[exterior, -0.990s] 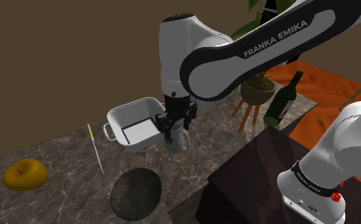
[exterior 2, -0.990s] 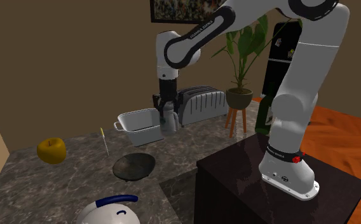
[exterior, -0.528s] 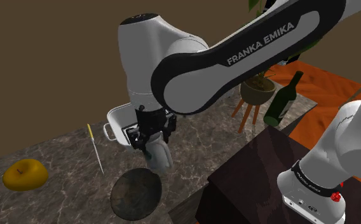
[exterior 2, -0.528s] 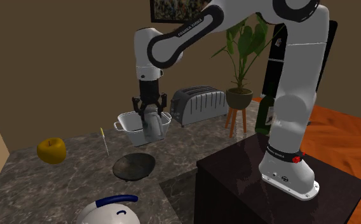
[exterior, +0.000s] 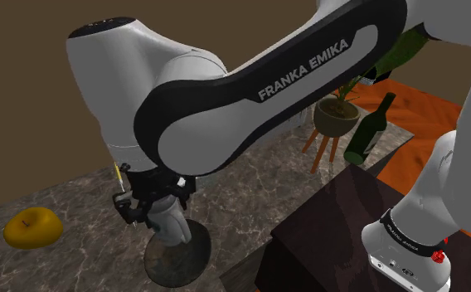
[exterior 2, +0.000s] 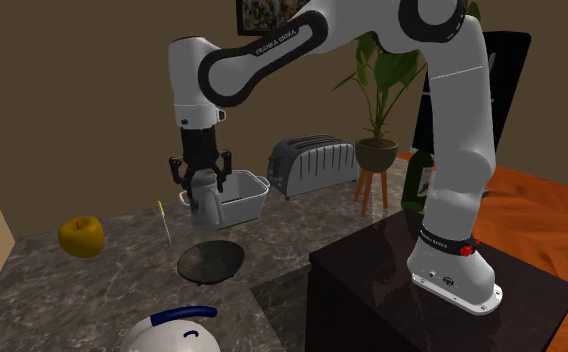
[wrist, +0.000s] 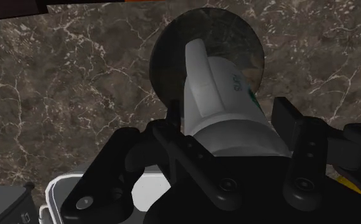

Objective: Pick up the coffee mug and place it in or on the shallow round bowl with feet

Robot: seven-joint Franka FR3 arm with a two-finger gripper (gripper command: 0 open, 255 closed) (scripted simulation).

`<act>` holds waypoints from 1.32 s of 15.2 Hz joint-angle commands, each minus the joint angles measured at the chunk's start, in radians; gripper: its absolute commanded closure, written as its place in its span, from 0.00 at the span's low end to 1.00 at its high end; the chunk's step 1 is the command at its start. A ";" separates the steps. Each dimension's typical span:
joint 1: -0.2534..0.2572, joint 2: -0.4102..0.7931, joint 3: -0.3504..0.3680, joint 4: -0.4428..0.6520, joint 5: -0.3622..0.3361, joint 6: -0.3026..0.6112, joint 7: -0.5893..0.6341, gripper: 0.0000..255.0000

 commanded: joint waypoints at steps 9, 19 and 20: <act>0.025 0.074 -0.019 -0.041 -0.050 0.105 0.036 1.00; 0.049 0.154 -0.050 -0.080 -0.105 0.213 0.066 1.00; 0.049 0.154 -0.050 -0.080 -0.105 0.213 0.066 1.00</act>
